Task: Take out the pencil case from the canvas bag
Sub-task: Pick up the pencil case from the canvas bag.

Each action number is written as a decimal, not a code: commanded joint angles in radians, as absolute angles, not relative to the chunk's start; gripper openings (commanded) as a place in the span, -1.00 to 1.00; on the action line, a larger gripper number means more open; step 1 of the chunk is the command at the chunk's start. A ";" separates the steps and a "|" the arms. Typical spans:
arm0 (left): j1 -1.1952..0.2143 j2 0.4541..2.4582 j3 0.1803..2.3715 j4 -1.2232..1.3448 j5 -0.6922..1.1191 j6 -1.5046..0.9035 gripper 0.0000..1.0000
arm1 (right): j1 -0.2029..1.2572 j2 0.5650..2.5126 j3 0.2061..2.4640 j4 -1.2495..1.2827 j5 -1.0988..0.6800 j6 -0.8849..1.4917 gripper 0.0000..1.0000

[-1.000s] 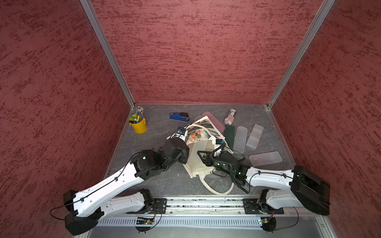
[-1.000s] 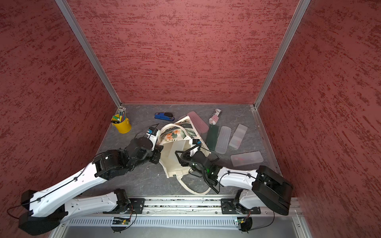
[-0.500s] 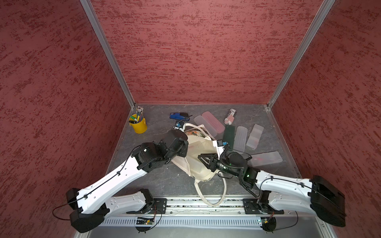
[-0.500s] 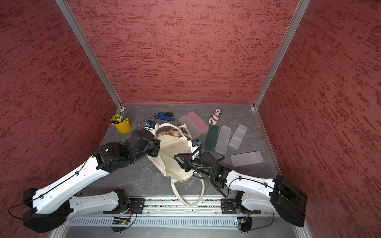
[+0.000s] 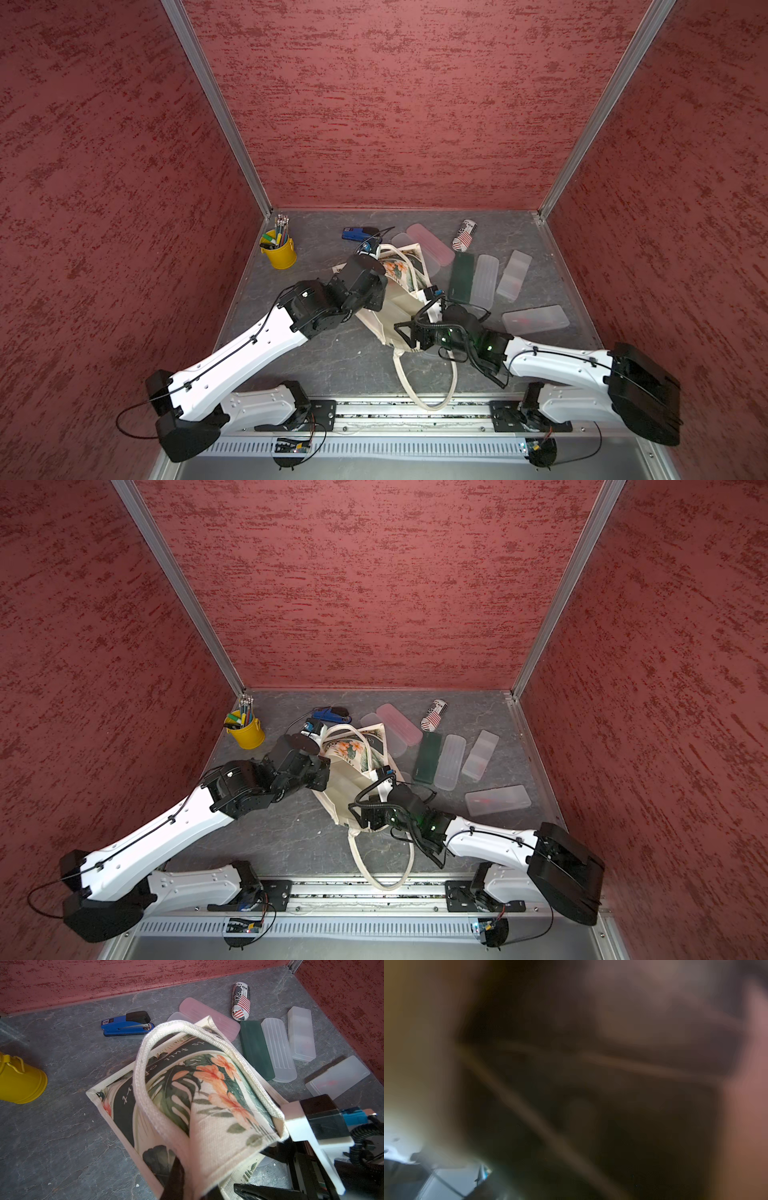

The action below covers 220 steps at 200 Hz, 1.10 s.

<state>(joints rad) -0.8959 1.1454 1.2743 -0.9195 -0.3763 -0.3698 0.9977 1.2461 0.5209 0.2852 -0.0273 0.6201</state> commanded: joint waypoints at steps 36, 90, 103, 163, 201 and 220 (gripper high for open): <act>-0.893 1.123 1.282 -0.841 -0.365 -0.386 -1.00 | 0.994 1.324 0.606 0.197 0.157 0.497 0.96; -0.894 1.122 1.273 -0.840 -0.345 -0.388 -1.00 | 0.995 1.527 0.758 0.149 0.102 0.363 0.97; -0.894 1.117 1.272 -0.841 -0.344 -0.386 -1.00 | 0.994 1.560 0.790 0.142 0.072 0.337 0.97; -0.893 1.086 1.243 -0.825 -0.334 -0.383 -1.00 | 0.994 1.693 0.881 0.119 0.005 0.284 0.44; -0.891 1.081 1.233 -0.831 -0.338 -0.381 -1.00 | 0.994 1.675 0.829 0.171 -0.052 0.313 -0.55; -0.891 1.075 1.225 -0.830 -0.344 -0.379 -1.00 | 0.994 1.636 0.807 0.156 -0.062 0.337 -0.75</act>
<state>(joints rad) -0.8799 1.1049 1.2228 -0.9306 -0.3790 -0.3851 0.9874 1.6684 0.8429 0.1909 0.0051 0.3256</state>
